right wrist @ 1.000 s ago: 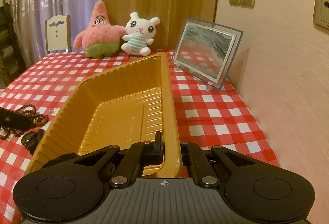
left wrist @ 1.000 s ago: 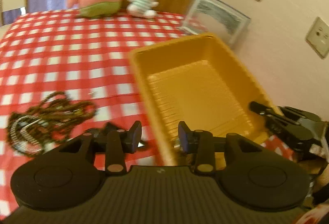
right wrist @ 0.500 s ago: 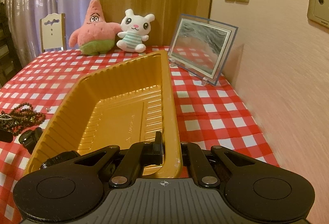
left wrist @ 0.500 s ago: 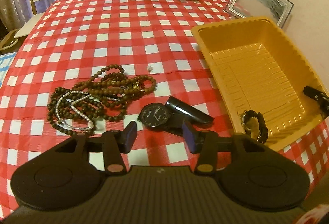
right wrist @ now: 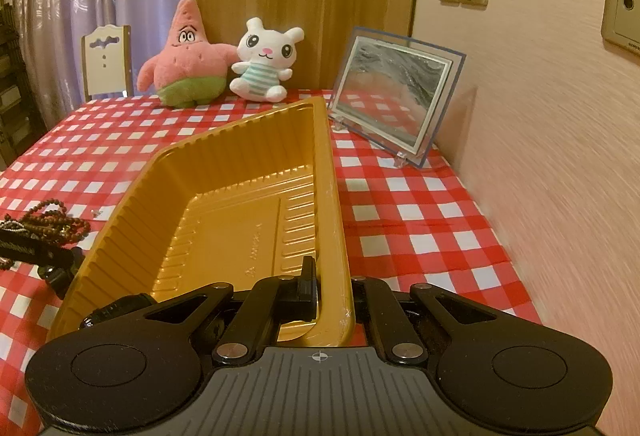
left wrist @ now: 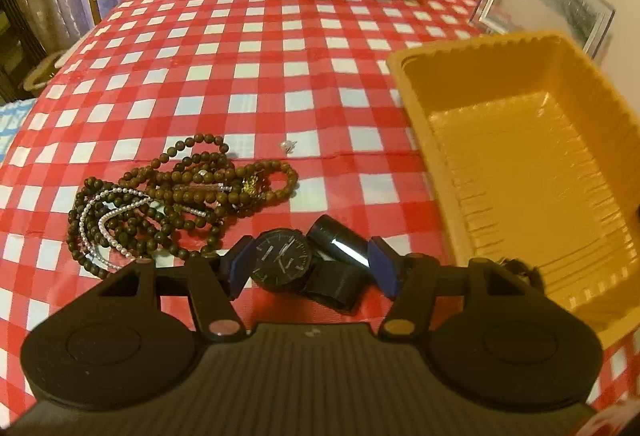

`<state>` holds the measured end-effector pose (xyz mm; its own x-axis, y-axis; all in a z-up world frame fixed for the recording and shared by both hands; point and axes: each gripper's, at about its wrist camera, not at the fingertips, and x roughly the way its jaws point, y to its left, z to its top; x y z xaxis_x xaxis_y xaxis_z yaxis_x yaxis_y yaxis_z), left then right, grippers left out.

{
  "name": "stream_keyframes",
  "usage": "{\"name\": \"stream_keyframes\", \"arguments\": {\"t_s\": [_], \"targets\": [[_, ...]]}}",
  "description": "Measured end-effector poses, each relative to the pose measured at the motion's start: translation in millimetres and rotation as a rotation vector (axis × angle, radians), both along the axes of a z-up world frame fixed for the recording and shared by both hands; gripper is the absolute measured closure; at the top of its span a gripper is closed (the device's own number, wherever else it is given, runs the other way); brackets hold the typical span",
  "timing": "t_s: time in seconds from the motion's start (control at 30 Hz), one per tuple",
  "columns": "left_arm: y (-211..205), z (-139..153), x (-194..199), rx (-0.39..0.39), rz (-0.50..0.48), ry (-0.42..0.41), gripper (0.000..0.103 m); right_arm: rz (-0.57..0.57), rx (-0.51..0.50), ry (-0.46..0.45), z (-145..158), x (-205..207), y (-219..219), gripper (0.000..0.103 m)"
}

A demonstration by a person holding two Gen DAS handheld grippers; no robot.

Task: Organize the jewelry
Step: 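Grasp the black wristwatch by its strap with the left tool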

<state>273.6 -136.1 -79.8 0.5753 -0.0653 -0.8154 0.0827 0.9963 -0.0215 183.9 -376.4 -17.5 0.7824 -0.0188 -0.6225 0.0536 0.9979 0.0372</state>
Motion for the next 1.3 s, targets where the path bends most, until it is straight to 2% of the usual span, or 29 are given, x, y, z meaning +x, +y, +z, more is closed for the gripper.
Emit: {"name": "stream_keyframes", "arguments": {"t_s": [0.53, 0.77, 0.87, 1.0, 1.2, 1.3], "targets": [[13, -5, -11, 0.011, 0.012, 0.011, 0.040, -0.003, 0.010, 0.008, -2, 1, -3, 0.099], [43, -7, -30, 0.092, 0.059, 0.016, 0.041, -0.013, 0.027, 0.015, -4, -2, -6, 0.098], [53, -10, -32, 0.097, 0.064, 0.031, 0.044, -0.015, 0.032, 0.017, -5, -4, -5, 0.099], [52, -5, -32, 0.072, -0.009, -0.001, 0.046, -0.020, 0.039, 0.020, -5, -5, -5, 0.099], [30, -9, -19, 0.149, -0.187, -0.038, 0.046, -0.019, 0.040, 0.017, -5, -5, -6, 0.099], [26, -15, -13, 0.160, -0.212, -0.031, 0.050, -0.021, 0.039, 0.017, -5, -5, -6, 0.099]]}}
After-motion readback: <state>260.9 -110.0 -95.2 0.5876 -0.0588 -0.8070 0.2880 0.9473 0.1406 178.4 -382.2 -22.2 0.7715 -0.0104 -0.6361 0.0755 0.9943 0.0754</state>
